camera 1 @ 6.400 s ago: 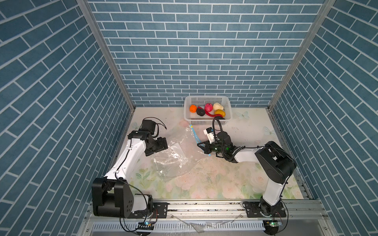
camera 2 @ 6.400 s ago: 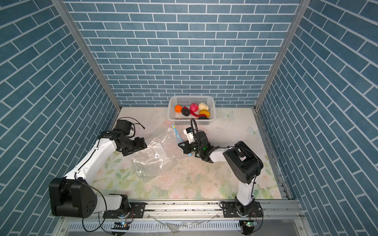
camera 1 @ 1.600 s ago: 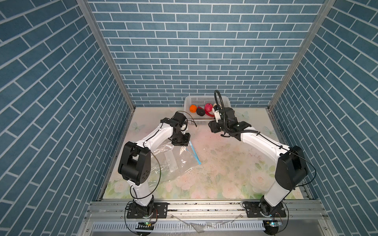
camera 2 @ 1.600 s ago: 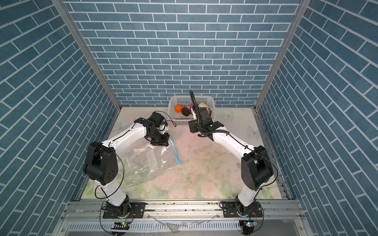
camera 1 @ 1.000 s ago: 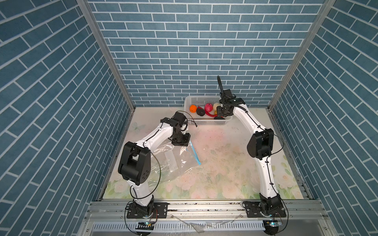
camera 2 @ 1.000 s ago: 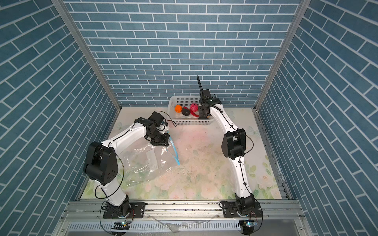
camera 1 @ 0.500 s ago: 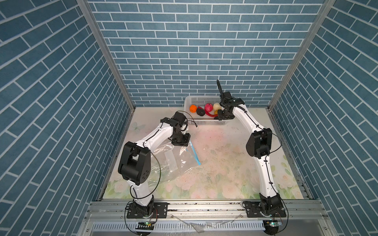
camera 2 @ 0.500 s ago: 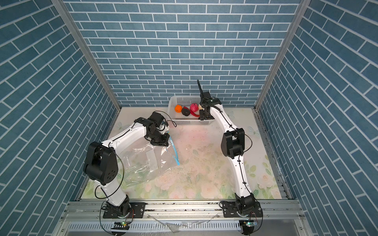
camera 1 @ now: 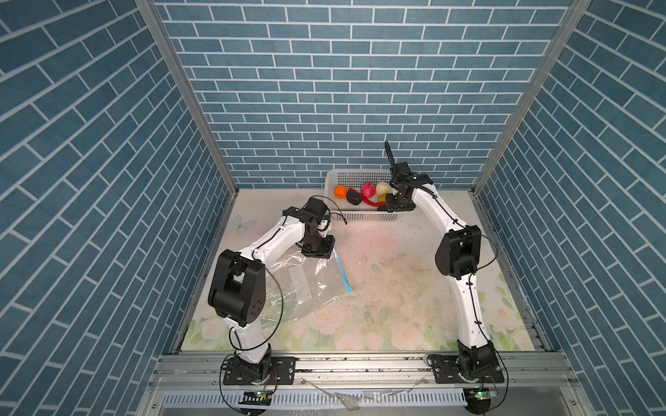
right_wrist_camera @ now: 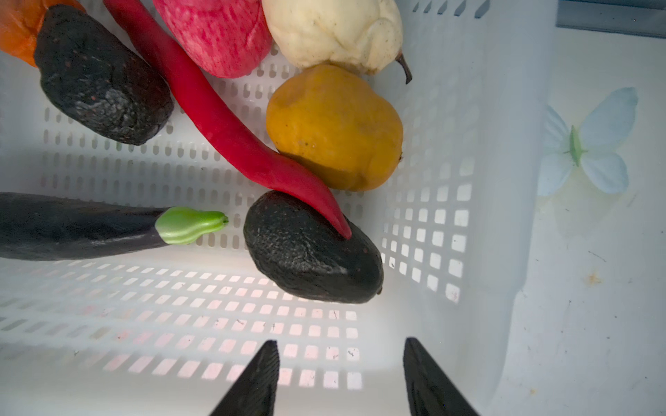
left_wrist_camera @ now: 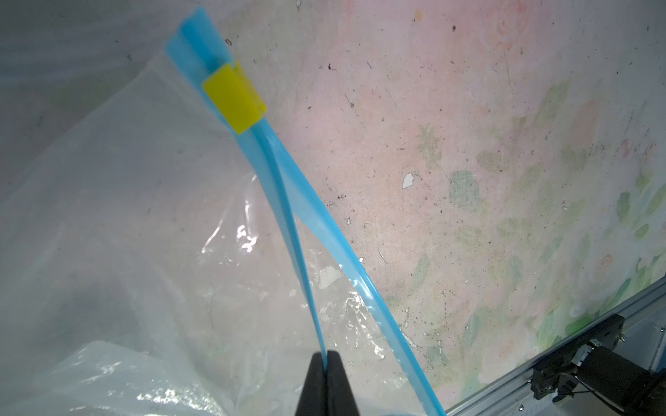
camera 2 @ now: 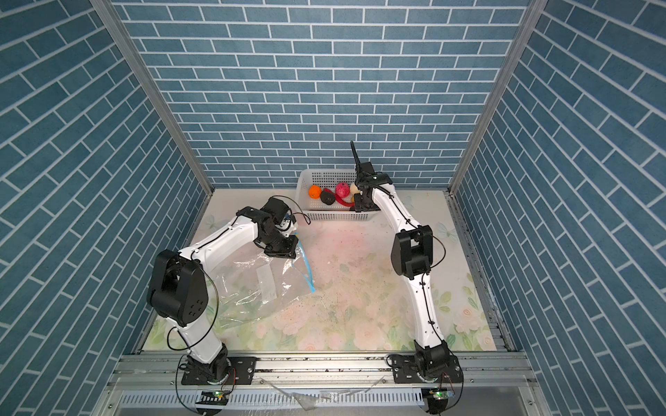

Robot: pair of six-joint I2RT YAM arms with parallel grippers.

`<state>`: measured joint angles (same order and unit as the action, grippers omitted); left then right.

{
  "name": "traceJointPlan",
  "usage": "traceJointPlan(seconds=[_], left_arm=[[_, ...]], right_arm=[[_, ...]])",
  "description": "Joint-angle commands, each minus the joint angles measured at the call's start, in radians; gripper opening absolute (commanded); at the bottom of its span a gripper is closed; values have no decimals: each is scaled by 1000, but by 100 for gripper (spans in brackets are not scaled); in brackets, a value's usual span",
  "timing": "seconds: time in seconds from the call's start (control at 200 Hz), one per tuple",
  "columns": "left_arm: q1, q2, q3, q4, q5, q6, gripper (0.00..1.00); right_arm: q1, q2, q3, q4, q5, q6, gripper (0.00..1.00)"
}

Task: Place the food in the zip-top bag and seal the zipper
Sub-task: 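Move the right gripper over the basket while the left holds the zipper open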

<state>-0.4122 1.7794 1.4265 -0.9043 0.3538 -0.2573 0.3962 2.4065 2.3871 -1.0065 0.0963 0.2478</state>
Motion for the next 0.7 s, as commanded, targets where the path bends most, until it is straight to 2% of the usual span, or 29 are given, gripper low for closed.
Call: traceJointPlan(seconds=[0.0,0.695], left_arm=[[-5,-8,20,-21,-12,4,0],[-5,-9,19,-27,-34,5,0]], right_arm=[[-3,13,-3,-49,-19,19,57],[-1,61,-23,-47,-75,53,55]])
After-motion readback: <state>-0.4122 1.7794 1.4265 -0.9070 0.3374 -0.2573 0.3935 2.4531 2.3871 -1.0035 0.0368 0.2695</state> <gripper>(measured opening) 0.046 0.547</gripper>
